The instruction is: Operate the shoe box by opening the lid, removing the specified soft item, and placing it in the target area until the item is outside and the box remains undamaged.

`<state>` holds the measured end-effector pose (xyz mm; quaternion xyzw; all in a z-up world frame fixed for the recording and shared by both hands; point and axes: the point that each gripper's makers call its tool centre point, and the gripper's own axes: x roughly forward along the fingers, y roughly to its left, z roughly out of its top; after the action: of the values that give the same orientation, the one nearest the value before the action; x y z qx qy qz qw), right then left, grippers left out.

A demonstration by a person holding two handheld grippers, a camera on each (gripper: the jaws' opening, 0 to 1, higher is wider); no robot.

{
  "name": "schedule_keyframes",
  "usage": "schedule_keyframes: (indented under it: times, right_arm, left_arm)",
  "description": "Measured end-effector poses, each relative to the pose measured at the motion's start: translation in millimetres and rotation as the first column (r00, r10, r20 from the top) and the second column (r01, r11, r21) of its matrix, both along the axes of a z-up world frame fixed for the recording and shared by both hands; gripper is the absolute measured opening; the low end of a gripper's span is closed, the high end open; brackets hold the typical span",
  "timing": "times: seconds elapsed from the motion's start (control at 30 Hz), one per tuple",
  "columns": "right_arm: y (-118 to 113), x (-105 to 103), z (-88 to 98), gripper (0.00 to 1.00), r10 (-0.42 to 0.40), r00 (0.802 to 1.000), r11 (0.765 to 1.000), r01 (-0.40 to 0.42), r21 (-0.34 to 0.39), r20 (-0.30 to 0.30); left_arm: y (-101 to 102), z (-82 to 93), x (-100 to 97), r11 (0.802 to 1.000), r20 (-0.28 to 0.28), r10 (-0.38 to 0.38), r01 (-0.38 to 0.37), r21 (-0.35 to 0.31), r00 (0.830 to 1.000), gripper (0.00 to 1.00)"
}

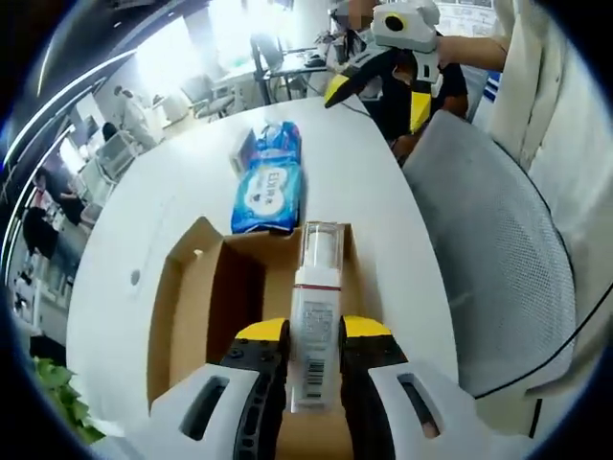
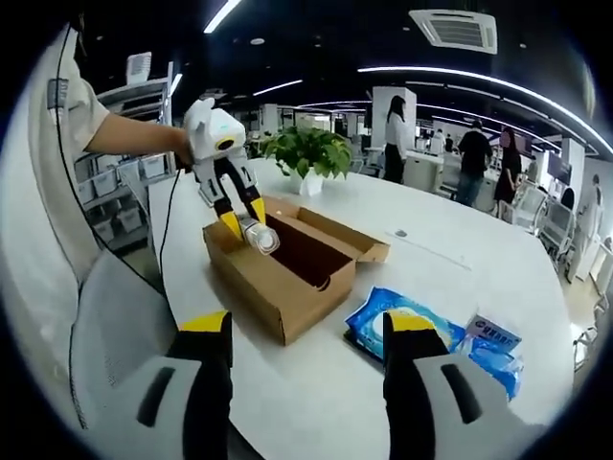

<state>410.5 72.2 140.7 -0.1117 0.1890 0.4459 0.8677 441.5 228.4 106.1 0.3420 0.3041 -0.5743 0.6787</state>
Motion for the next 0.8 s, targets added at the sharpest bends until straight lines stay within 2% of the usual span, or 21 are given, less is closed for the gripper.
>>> schedule_keyframes:
  times: [0.07, 0.3, 0.8]
  right_arm:
    - [5.4, -1.6, 1.9, 0.55, 0.021, 1.0, 1.0, -0.021, 0.0, 0.018]
    - [20.1, -4.4, 6.0, 0.47, 0.053, 0.998, 0.998, -0.053, 0.02, 0.022]
    - [36.4, -6.6, 15.7, 0.34, 0.101, 0.994, 0.994, -0.103, 0.043, 0.041]
  left_arm:
    - [-1.5, 1.4, -1.3, 1.0, 0.004, -0.006, 0.006, -0.004, 1.0, 0.18]
    - [-11.5, 10.7, -3.4, 0.998, 0.009, -0.031, 0.032, -0.046, 0.999, 0.18]
    - [-44.0, 26.9, -10.6, 0.988, 0.018, -0.097, 0.098, -0.115, 0.995, 0.18]
